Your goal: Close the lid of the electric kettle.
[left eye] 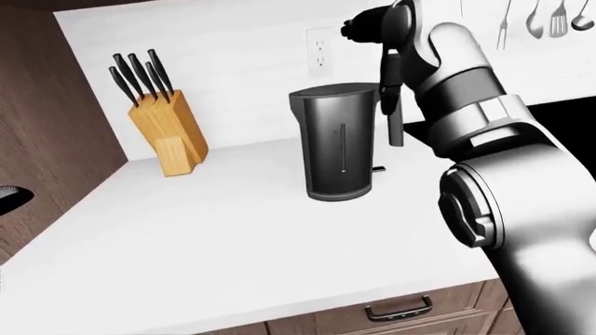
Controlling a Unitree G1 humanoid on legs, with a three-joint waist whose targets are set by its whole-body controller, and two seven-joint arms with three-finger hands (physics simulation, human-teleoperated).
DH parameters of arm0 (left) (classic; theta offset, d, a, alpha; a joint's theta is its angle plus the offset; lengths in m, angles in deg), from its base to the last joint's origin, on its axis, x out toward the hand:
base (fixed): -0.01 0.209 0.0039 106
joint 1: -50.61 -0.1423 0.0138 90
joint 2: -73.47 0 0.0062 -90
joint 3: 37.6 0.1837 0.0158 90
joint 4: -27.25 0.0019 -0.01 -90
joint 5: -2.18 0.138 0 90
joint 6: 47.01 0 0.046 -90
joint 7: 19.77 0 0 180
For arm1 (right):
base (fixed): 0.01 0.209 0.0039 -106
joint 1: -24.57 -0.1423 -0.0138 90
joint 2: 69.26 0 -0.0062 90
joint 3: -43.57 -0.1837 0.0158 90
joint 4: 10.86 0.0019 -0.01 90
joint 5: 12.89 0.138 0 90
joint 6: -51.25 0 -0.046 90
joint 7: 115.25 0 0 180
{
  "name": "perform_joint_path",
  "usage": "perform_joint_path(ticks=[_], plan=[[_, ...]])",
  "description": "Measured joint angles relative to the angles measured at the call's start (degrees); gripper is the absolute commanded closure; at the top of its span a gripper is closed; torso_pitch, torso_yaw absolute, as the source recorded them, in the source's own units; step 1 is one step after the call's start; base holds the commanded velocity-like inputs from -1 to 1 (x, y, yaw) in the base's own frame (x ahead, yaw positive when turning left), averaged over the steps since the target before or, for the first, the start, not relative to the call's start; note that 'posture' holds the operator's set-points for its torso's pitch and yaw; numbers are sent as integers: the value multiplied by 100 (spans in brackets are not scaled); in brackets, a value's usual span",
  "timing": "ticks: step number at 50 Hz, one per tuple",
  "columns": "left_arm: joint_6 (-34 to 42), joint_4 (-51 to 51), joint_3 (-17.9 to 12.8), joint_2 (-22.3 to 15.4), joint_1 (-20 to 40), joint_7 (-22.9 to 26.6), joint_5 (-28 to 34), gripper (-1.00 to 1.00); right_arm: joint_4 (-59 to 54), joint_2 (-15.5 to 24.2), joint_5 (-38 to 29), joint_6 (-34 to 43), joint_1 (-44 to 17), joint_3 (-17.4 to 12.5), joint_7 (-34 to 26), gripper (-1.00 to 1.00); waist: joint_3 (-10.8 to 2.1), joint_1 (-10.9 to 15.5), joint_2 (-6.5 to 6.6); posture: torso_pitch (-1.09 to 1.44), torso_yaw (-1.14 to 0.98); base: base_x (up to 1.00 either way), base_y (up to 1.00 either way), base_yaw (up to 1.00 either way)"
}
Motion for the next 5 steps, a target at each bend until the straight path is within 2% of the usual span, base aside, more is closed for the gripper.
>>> perform_joint_path(ticks=[5], plan=[[-3,4,-10,12,-2,19,15,-100,69,24,-4,6,25,-2,-61,-96,-2,4,-1,-58,0,0,0,0]])
